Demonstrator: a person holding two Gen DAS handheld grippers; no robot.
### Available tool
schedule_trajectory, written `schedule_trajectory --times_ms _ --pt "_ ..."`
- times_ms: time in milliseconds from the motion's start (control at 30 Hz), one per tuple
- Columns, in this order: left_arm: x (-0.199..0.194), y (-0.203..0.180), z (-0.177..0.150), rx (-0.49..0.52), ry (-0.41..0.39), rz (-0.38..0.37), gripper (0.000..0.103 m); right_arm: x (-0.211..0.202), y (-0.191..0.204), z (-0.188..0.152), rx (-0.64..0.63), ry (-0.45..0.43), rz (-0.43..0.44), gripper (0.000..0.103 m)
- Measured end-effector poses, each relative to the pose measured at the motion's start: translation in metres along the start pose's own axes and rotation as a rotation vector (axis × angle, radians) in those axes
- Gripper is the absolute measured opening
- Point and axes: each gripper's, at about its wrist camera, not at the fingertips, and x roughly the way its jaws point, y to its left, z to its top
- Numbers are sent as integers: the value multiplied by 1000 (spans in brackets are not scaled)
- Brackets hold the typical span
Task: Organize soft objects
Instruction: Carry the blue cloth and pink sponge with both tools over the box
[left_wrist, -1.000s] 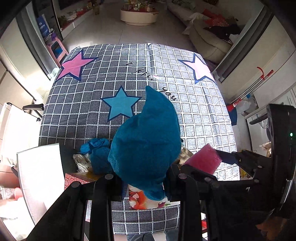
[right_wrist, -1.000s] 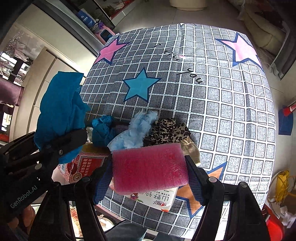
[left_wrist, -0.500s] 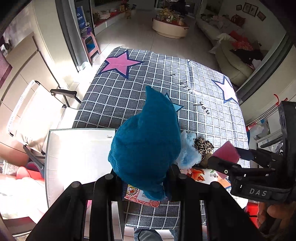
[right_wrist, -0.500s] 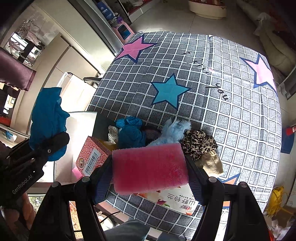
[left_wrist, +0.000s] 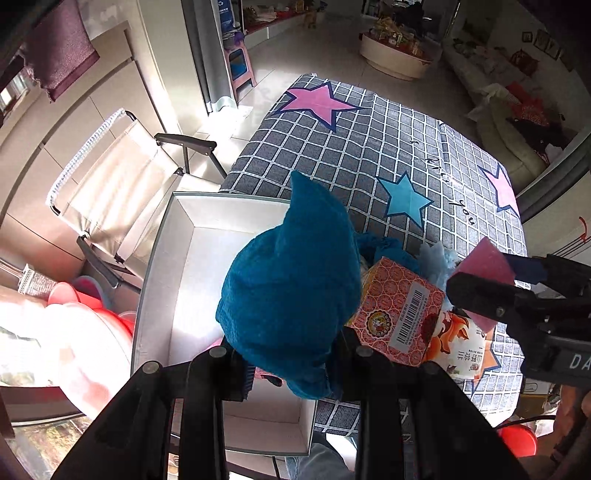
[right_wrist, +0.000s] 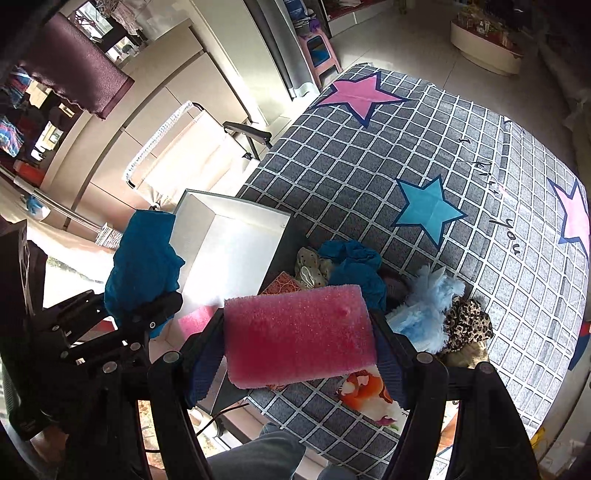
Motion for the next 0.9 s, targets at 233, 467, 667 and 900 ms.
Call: schedule_trajectory --times_ms 233,467,667,900 --pt "5 29 -11 -78 16 15 33 13 31 7 -96 41 -1 75" --pt "14 47 -20 -123 42 21 33 25 57 16 -170 71 0 75" --pt "23 57 -28 -153 69 29 33 33 75 25 -216 87 9 75" --pt "32 67 -33 -181 97 28 33 46 89 28 -250 112 17 75"
